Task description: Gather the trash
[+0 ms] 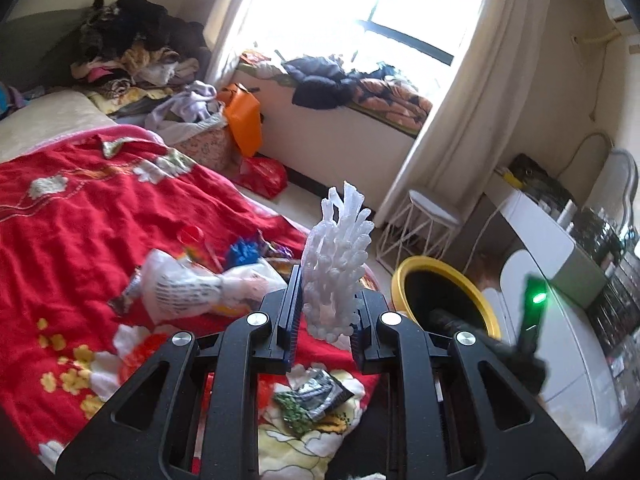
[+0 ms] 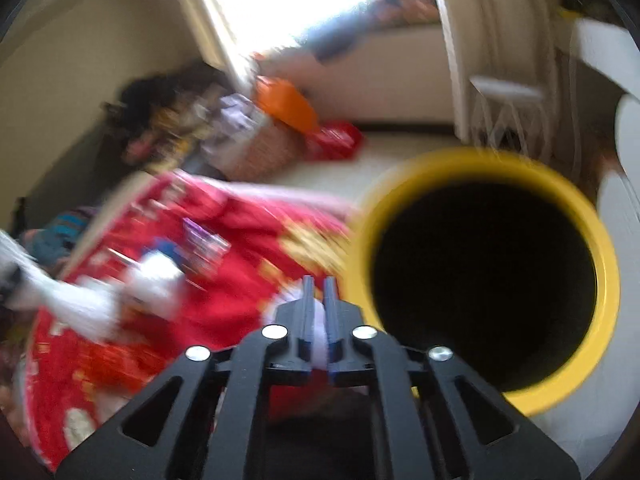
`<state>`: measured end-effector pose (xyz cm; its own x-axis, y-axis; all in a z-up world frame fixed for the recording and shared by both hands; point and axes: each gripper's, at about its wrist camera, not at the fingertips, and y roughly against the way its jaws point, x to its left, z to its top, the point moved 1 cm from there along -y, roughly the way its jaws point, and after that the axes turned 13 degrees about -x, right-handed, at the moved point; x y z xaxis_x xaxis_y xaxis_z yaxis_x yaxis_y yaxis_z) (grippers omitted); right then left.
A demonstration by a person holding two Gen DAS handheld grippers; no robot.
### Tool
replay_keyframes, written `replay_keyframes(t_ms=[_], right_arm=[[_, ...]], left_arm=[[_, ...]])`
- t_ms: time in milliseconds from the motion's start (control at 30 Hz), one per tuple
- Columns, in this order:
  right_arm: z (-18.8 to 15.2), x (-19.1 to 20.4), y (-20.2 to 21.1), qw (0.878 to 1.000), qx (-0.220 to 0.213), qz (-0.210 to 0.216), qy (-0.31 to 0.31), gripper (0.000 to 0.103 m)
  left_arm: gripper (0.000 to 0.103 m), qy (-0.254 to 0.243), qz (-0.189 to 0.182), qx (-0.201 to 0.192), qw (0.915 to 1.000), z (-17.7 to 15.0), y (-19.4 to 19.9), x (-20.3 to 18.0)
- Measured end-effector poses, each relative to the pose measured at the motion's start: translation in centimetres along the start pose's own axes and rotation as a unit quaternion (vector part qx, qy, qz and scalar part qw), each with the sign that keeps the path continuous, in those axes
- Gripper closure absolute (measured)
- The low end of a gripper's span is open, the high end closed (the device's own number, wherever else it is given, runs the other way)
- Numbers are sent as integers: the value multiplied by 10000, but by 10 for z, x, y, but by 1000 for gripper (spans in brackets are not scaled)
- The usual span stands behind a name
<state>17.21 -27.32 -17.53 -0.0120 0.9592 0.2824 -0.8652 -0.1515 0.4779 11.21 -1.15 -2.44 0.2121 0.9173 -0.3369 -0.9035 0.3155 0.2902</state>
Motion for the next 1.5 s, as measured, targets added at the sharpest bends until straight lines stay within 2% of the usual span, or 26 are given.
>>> replay_keyframes(t_ms=[33,100,233,433,867,1000,1133,1200,1267,1333,1367,1433,1500], right_arm=[[-7,-3,-5,9999,62,-108,83,85],[-9,-6,-8,9999,108,-6,60,79],[-12,-4,1,9998,2,181,18,78],[-3,-19,8,9995,-92,96,-272,78],[13,-88,46,9946,-600,-691,-490,72],[15,-106,55,9918,-671,-933,-562,68],[16,-118,62,9885,-727,-1191,-583,56],[18,-125,66,9861,-783,-1320,-636,51],[19,-133,72,9835,-869,-1420,-715,42],[19,-140,76,9803,-941,-1551,-785,38],[19,-144,78,9791,-966,-1584,-837,37],[18,-150,80,9774,-985,-1630,-914,35],[17,-155,82,9769,-986,-1638,-952,34]], left_arm=[[88,-47,-27,33,10000,-3,-3,-3],[88,-101,-79,94,9999,-7,-8,-9],[88,-104,-134,139,9998,-10,-16,-16],[88,-130,-295,255,9992,-12,-34,-32],[88,-378,-876,643,9934,-34,-84,-101],[88,-527,-957,784,9909,-41,-101,-122],[87,-713,-980,929,9883,-48,-119,-141],[80,-782,-987,992,9871,-52,-129,-149],[66,-840,-1043,1040,9855,-55,-137,-159],[59,-916,-1100,1065,9840,-58,-145,-169],[51,-953,-1111,1070,9834,-59,-148,-173],[44,-962,-1164,1058,9829,-59,-153,-177],[32,-974,-1136,1004,9836,-58,-154,-179]])
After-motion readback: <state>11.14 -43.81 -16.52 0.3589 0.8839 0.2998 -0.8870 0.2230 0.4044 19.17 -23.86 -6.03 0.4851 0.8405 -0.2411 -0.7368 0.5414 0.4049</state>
